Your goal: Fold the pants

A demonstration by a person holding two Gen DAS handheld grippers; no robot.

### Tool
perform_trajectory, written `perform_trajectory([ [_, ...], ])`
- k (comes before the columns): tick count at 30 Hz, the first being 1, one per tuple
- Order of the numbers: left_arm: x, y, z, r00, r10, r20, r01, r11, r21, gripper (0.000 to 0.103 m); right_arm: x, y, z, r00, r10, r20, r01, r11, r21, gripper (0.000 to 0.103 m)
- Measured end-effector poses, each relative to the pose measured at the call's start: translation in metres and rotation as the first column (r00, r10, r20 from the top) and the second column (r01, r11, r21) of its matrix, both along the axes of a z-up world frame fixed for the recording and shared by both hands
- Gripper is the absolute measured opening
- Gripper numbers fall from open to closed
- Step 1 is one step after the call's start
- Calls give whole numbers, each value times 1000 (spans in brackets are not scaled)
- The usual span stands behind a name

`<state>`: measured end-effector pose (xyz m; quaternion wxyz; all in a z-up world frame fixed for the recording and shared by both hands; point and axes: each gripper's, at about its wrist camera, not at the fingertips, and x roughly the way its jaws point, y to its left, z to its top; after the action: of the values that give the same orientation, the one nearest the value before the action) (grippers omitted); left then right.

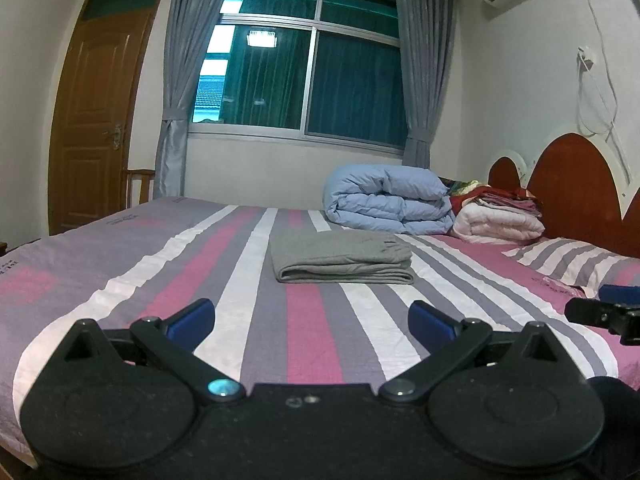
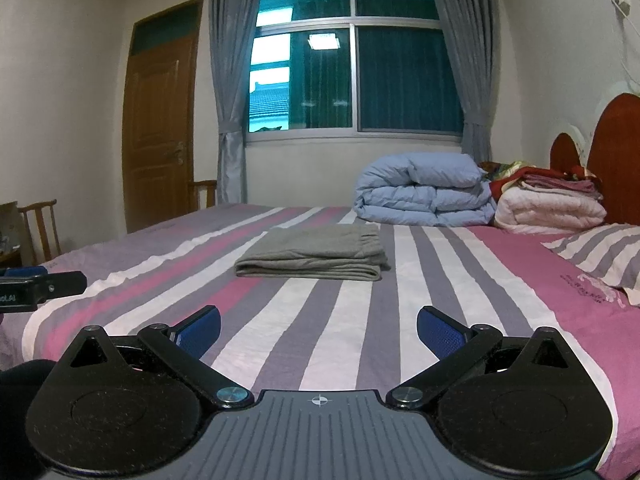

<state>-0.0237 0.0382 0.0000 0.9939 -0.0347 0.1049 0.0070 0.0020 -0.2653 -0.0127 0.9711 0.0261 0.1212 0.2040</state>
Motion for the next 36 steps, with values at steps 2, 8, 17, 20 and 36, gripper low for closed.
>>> perform_trajectory([
  [2,-1,0,0,1000,-2,-1,2,1000,1,97,-1,-2,-1,1000,1,6,-1,1000,11,103],
  [8,0,-1,1,1000,-4,-13,4,1000,7,97,3,-14,-2,999,-29,-20,30,997,66,103],
  [17,1,-3,2,1000,-4,-10,4,1000,17,97,1,-12,3,1000,-24,-4,24,998,53,103],
  [20,4,-5,2,1000,-17,-22,18,999,35,97,2,-13,2,1000,-25,-2,25,998,52,103],
  [36,-1,-3,0,1000,-18,0,18,999,28,97,3,-12,2,1000,-28,-6,28,998,47,103],
])
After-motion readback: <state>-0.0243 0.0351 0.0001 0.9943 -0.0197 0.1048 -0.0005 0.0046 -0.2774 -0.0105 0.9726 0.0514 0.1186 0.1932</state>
